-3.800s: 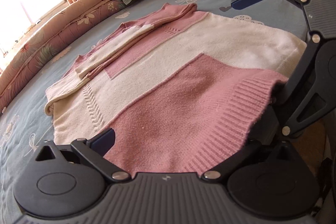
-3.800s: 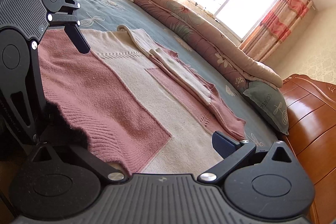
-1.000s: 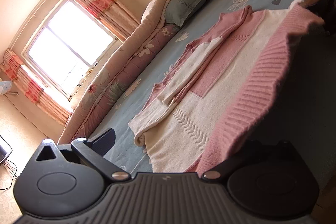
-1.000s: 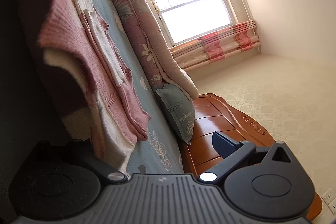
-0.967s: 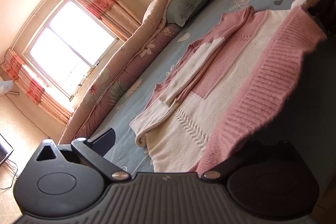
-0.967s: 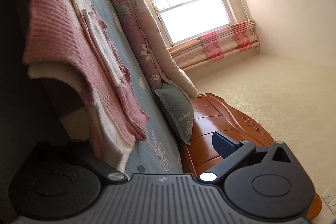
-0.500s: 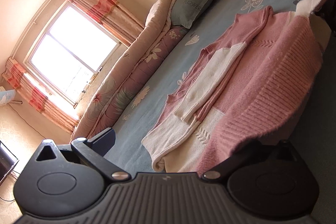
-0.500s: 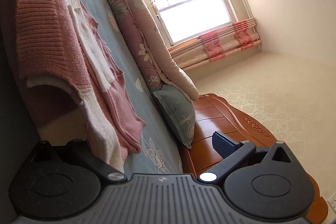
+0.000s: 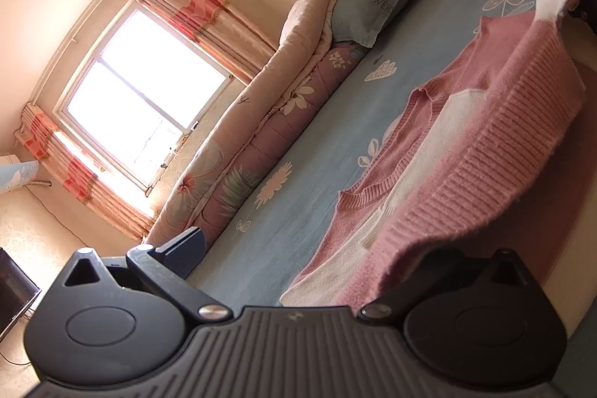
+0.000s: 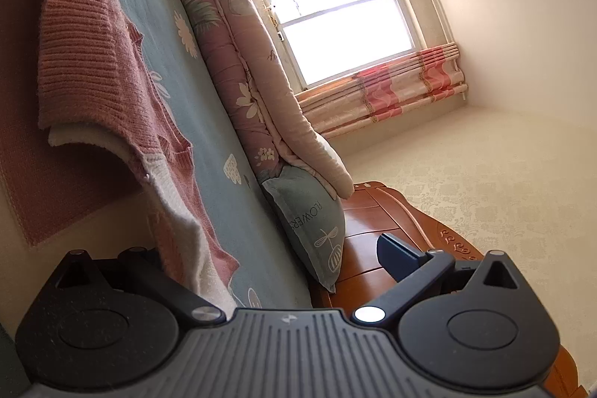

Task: Fold clothes
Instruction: 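Lift the hem with both grippers and fold it toward the collar, then lay the hem over the collar and open both grippers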

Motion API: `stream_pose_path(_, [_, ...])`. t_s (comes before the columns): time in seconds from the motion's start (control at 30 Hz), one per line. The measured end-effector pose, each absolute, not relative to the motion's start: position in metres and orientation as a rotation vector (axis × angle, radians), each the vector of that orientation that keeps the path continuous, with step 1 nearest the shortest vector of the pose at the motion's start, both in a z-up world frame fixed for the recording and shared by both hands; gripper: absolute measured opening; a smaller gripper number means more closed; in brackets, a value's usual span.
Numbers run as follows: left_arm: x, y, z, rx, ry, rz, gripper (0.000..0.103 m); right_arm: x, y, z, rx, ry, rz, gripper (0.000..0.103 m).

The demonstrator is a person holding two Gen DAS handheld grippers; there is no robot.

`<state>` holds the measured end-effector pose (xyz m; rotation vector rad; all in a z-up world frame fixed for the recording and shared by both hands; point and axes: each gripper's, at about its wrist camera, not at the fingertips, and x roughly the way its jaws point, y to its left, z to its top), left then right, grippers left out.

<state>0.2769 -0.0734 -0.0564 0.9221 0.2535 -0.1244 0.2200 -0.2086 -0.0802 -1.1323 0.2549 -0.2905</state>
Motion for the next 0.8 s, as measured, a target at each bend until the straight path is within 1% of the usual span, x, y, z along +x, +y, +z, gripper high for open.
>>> stream_pose_path(0.23, [0.324,-0.076,-0.065,0.918,0.271,-0.129,0.103,0.269,-0.211,-0.080,-1.137,0.259,-0.269,0.103])
stream_pose_path(0.43, [0.365,-0.077,-0.077,0.908,0.323,-0.170,0.103,0.311,-0.221,-0.084,-1.079,0.343,-0.191,0.103])
stream_pose_path(0.57, [0.396,-0.076,-0.091,0.886,0.414,-0.197,0.103,0.339,-0.224,-0.091,-1.013,0.437,-0.113,0.103])
stream_pose_path(0.67, [0.409,-0.072,-0.099,0.835,0.486,-0.235,0.103,0.348,-0.230,-0.093,-0.934,0.509,-0.048,0.103])
stream_pose_path(0.8, [0.405,-0.064,-0.085,0.797,0.523,-0.250,0.103,0.344,-0.245,-0.074,-0.726,0.589,0.001,0.103])
